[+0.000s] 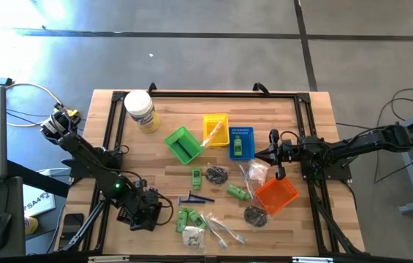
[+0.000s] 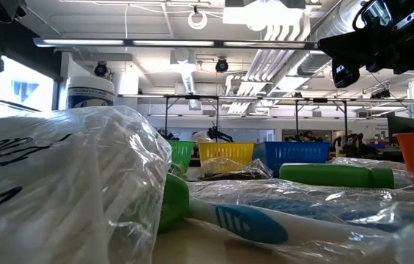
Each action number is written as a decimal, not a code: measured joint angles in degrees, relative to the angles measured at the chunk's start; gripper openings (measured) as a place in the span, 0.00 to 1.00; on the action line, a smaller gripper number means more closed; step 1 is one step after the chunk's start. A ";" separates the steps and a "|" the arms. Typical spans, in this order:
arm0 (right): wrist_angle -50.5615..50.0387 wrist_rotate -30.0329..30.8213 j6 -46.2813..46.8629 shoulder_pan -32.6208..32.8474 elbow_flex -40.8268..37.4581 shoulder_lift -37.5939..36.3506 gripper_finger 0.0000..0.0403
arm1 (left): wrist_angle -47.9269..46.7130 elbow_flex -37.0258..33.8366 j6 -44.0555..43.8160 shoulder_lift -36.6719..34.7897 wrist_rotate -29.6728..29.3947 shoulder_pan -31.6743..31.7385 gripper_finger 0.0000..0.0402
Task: Pick & Place Travel size toiletries
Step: Put the cotton pack into the black basket, then put the black hairbrush into the orange basket
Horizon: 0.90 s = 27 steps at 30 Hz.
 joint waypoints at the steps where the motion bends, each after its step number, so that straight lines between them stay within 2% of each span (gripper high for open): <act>1: 0.00 0.00 0.00 0.00 0.00 0.00 0.01 | -0.01 0.00 -0.43 0.00 0.16 0.00 0.42; 11: -0.02 0.00 0.00 -0.02 0.00 0.00 0.01 | -0.32 0.24 -2.51 0.00 1.54 0.00 0.46; 18: -0.02 -0.02 0.00 -0.02 0.00 0.00 0.01 | -3.23 5.62 1.96 -0.04 -0.33 0.00 0.46; 22: -0.01 -0.01 -0.01 -0.01 0.00 -0.01 0.01 | -8.86 10.44 7.00 -0.04 -6.76 -0.03 0.46; 27: -0.02 0.00 0.00 -0.02 0.00 -0.02 0.01 | -9.90 14.11 20.81 -2.58 -17.74 -1.66 0.44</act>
